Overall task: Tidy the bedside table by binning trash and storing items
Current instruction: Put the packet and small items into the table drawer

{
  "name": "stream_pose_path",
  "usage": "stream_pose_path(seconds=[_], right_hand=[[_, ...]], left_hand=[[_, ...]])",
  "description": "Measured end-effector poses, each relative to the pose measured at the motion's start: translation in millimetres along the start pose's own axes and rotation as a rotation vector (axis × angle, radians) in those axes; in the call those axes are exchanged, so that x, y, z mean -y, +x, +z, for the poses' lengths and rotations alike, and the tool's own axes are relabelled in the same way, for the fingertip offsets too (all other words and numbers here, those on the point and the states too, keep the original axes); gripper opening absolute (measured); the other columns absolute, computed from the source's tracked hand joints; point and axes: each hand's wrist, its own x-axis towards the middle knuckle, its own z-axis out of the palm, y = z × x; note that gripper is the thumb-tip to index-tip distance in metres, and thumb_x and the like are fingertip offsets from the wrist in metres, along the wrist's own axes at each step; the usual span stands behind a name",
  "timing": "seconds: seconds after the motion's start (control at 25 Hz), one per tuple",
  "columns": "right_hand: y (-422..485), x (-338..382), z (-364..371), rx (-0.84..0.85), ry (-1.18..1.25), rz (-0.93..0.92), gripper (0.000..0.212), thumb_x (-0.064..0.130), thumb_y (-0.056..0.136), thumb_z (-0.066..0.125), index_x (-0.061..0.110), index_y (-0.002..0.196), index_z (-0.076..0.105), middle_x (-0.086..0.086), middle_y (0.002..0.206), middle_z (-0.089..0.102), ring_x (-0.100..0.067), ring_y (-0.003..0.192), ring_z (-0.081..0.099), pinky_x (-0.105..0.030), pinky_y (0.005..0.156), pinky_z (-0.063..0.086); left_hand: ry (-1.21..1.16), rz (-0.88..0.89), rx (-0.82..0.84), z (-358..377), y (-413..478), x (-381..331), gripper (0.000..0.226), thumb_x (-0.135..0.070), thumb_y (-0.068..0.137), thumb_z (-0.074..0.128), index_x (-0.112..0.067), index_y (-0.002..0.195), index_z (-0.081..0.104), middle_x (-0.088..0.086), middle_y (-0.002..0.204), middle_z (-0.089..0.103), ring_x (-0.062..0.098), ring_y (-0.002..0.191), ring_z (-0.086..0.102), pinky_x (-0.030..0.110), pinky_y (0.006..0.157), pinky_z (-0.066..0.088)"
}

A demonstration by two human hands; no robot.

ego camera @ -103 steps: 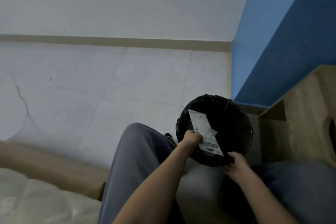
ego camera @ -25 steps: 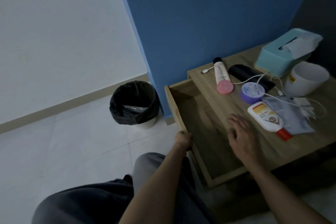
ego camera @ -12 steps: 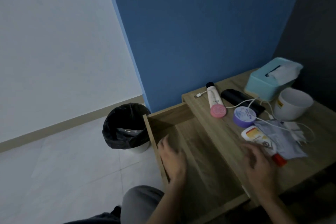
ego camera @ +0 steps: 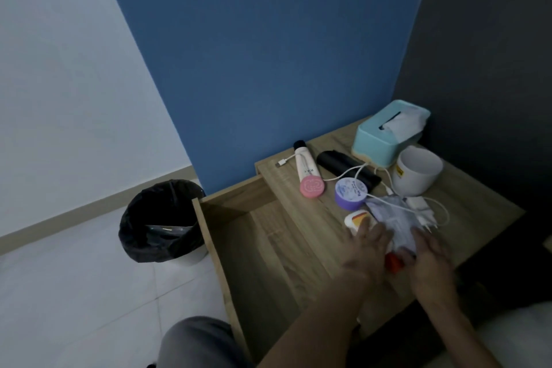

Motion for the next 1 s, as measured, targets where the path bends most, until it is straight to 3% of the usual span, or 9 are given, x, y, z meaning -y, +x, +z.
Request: stream_pose_path(seconds=[0.12, 0.28, 0.4, 0.52, 0.64, 0.72, 0.8, 0.88, 1.0], right_hand=[[-5, 5, 2, -0.043, -0.129, 0.017, 0.044, 0.030, 0.074, 0.072, 0.005, 0.107, 0.062, -0.027, 0.114, 0.054, -0.042, 0.104, 0.046, -0.046, 0.086, 0.042], [-15, 23, 2, 0.053, -0.033, 0.113, 0.054, 0.040, 0.065, 0.076, 0.003, 0.098, 0.055, -0.024, 0.104, 0.057, -0.037, 0.097, 0.054, -0.038, 0.078, 0.044], [-22, 38, -2, 0.177, 0.167, 0.250, 0.073, 0.030, 0.055, 0.085, 0.003, 0.113, 0.048, -0.018, 0.107, 0.056, -0.033, 0.099, 0.056, -0.034, 0.076, 0.043], [-32, 61, -2, 0.415, 0.222, 0.359, 0.070, 0.016, 0.057, 0.085, -0.002, 0.116, 0.051, -0.016, 0.099, 0.055, -0.027, 0.091, 0.054, -0.032, 0.074, 0.040], [-44, 82, 14, 0.453, 0.253, 0.408, 0.083, -0.003, 0.047, 0.080, -0.004, 0.121, 0.042, -0.019, 0.107, 0.047, -0.032, 0.097, 0.052, -0.036, 0.075, 0.045], [-54, 94, 27, 0.456, 0.377, 0.308, 0.069, -0.006, 0.062, 0.075, -0.001, 0.122, 0.040, -0.016, 0.101, 0.051, -0.026, 0.081, 0.053, -0.028, 0.056, 0.042], [-65, 101, 47, 0.495, 0.432, 0.189, 0.052, -0.005, 0.078, 0.063, 0.004, 0.122, 0.037, -0.012, 0.099, 0.053, -0.023, 0.076, 0.054, -0.024, 0.050, 0.039], [-72, 107, 75, 0.547, 0.422, 0.113, 0.045, -0.002, 0.084, 0.056, 0.004, 0.124, 0.036, -0.016, 0.104, 0.055, -0.029, 0.083, 0.058, -0.027, 0.053, 0.043], [-73, 109, 115, 0.657, 0.259, 0.054, 0.039, -0.002, 0.085, 0.055, -0.009, 0.121, 0.043, -0.025, 0.118, 0.056, -0.042, 0.106, 0.054, -0.039, 0.082, 0.046]], left_hand=[[0.121, 0.001, -0.066, 1, -11, 8, 0.055, -0.015, 0.093, 0.047, -0.011, 0.144, 0.030, 0.013, 0.154, 0.020, 0.034, 0.143, 0.012, 0.051, 0.108, 0.026], [0.117, -0.005, -0.157, 2, -33, 26, 0.044, -0.015, 0.090, 0.049, -0.014, 0.134, 0.043, 0.015, 0.149, 0.032, 0.036, 0.140, 0.022, 0.051, 0.108, 0.027], [0.028, -0.048, -0.203, 1, -51, 39, 0.043, -0.020, 0.083, 0.060, -0.018, 0.125, 0.050, 0.007, 0.140, 0.042, 0.035, 0.141, 0.019, 0.057, 0.108, 0.022], [-0.100, -0.026, -0.134, -2, -67, 58, 0.053, -0.024, 0.074, 0.072, -0.021, 0.123, 0.052, 0.002, 0.139, 0.042, 0.033, 0.142, 0.014, 0.059, 0.111, 0.020], [-0.121, -0.050, -0.134, -3, -88, 80, 0.057, -0.026, 0.068, 0.077, -0.029, 0.120, 0.054, -0.002, 0.138, 0.043, 0.029, 0.137, 0.020, 0.056, 0.109, 0.025], [-0.124, -0.146, -0.095, 2, -106, 98, 0.054, -0.026, 0.072, 0.074, -0.030, 0.122, 0.052, -0.003, 0.142, 0.039, 0.027, 0.139, 0.017, 0.057, 0.112, 0.018], [-0.118, -0.227, -0.035, 14, -126, 117, 0.047, -0.028, 0.079, 0.068, -0.029, 0.123, 0.052, -0.003, 0.146, 0.034, 0.028, 0.141, 0.013, 0.064, 0.112, 0.012], [-0.040, -0.245, 0.086, 21, -141, 133, 0.047, -0.028, 0.084, 0.062, -0.026, 0.128, 0.049, 0.002, 0.148, 0.031, 0.031, 0.140, 0.015, 0.067, 0.111, 0.012], [0.158, -0.225, 0.304, 29, -141, 144, 0.059, -0.023, 0.084, 0.064, -0.017, 0.138, 0.041, 0.011, 0.150, 0.028, 0.035, 0.139, 0.021, 0.064, 0.110, 0.019]])
